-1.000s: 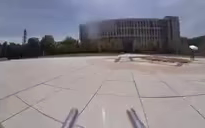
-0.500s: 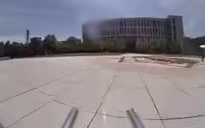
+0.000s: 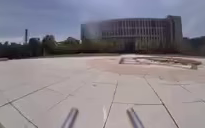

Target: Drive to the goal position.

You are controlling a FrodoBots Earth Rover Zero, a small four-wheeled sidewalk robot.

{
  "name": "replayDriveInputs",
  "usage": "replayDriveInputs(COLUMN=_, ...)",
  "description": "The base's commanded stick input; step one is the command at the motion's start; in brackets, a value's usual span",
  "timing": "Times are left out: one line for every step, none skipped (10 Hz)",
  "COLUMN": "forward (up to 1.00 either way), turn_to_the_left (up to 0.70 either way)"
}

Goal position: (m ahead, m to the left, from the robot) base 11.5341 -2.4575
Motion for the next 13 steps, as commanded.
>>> replayDriveInputs(forward=1.00, turn_to_the_left=0.00)
replayDriveInputs(forward=1.00, turn_to_the_left=0.00)
replayDriveInputs(forward=1.00, turn_to_the_left=0.00)
replayDriveInputs(forward=1.00, turn_to_the_left=0.00)
replayDriveInputs(forward=1.00, turn_to_the_left=0.00)
replayDriveInputs(forward=1.00, turn_to_the_left=0.00)
replayDriveInputs(forward=1.00, turn_to_the_left=0.00)
replayDriveInputs(forward=1.00, turn_to_the_left=0.00)
replayDriveInputs(forward=1.00, turn_to_the_left=0.00)
replayDriveInputs(forward=1.00, turn_to_the_left=-0.02)
replayDriveInputs(forward=1.00, turn_to_the_left=-0.19)
replayDriveInputs(forward=1.00, turn_to_the_left=-0.35)
replayDriveInputs(forward=1.00, turn_to_the_left=-0.35)
